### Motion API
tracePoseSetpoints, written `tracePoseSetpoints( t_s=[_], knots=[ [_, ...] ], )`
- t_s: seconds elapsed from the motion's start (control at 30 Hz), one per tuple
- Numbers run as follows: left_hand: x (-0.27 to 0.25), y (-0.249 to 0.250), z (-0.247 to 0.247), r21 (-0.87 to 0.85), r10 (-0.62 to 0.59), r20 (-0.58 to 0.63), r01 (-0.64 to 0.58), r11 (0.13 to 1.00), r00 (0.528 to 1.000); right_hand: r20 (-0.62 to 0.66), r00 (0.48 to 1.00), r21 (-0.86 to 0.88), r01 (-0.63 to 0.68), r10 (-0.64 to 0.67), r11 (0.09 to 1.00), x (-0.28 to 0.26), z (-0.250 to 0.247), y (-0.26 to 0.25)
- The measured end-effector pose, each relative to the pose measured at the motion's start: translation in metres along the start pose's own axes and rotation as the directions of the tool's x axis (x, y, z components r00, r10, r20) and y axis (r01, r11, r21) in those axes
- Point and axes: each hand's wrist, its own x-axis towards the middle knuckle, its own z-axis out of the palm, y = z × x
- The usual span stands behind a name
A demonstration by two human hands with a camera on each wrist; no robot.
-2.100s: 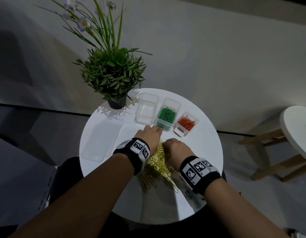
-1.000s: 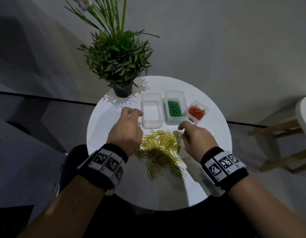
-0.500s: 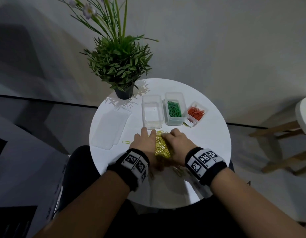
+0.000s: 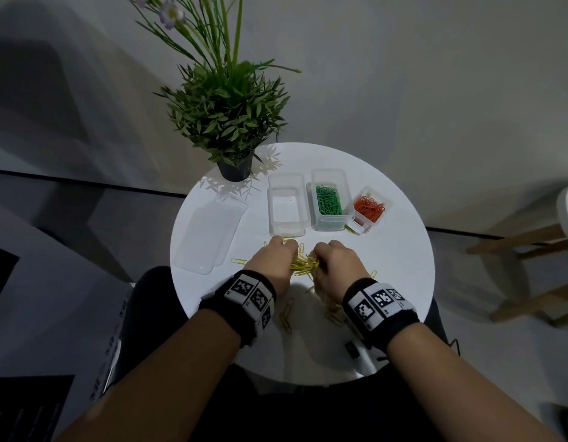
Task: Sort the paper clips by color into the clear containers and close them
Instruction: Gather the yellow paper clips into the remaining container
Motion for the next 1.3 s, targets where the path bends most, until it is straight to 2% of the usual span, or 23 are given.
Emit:
tracePoseSetpoints(
  t_s=[0.13, 0.23, 0.33, 0.43, 0.5, 0.6, 0.67, 0.77, 0.93, 1.07, 1.17, 1.3],
  knots=[
    [-0.001, -0.004, -0.003, -0.062, 0.005, -0.003, -0.005, 0.998, 1.000, -0.046, 0.995, 0.105, -0.085, 0.090, 0.991, -0.002, -0.006, 0.006],
    [-0.006, -0.004, -0.018, -0.198, -0.023, -0.045, 0.014, 0.980, 0.999, -0.038, 0.983, 0.289, -0.160, 0.179, 0.944, -0.003, -0.011, 0.011],
    [-0.012, -0.002, -0.044, -0.430, -0.077, -0.123, 0.017, 0.903, 0.989, -0.035, 0.972, 0.412, -0.198, 0.233, 0.889, -0.001, -0.017, 0.017],
    [-0.006, 0.003, -0.076, -0.550, -0.098, -0.197, -0.028, 0.835, 0.975, -0.044, 0.967, 0.478, -0.199, 0.249, 0.856, 0.000, -0.022, 0.020],
    [0.007, 0.008, -0.091, -0.528, -0.093, -0.279, -0.072, 0.846, 0.956, -0.036, 0.966, 0.513, -0.201, 0.255, 0.834, -0.001, -0.024, 0.020],
    [0.033, 0.015, -0.092, -0.408, -0.075, -0.373, -0.090, 0.909, 0.925, -0.034, 0.972, 0.516, -0.182, 0.233, 0.837, -0.003, -0.025, 0.019],
    [0.049, 0.016, -0.084, -0.285, -0.039, -0.351, -0.067, 0.956, 0.936, -0.034, 0.975, 0.533, -0.167, 0.219, 0.829, -0.004, -0.025, 0.019],
    [0.059, 0.015, -0.075, -0.131, -0.002, -0.253, -0.032, 0.991, 0.968, -0.052, 0.980, 0.570, -0.129, 0.192, 0.812, -0.004, -0.033, 0.016],
    [0.056, 0.011, -0.084, -0.146, 0.045, -0.238, -0.081, 0.986, 0.970, -0.094, 0.988, 0.655, -0.032, 0.124, 0.755, 0.009, -0.064, -0.002],
    [0.041, 0.006, -0.101, -0.234, 0.045, -0.294, -0.118, 0.965, 0.955, -0.185, 0.977, 0.691, 0.052, 0.107, 0.721, 0.041, -0.085, -0.030],
    [0.024, -0.003, -0.106, -0.228, -0.013, -0.369, -0.077, 0.971, 0.929, -0.247, 0.963, 0.652, 0.086, 0.104, 0.753, 0.069, -0.087, -0.047],
    [-0.008, -0.024, -0.088, -0.120, -0.092, -0.355, 0.052, 0.991, 0.930, -0.220, 0.971, 0.551, 0.040, 0.098, 0.834, 0.094, -0.070, -0.060]
  ],
)
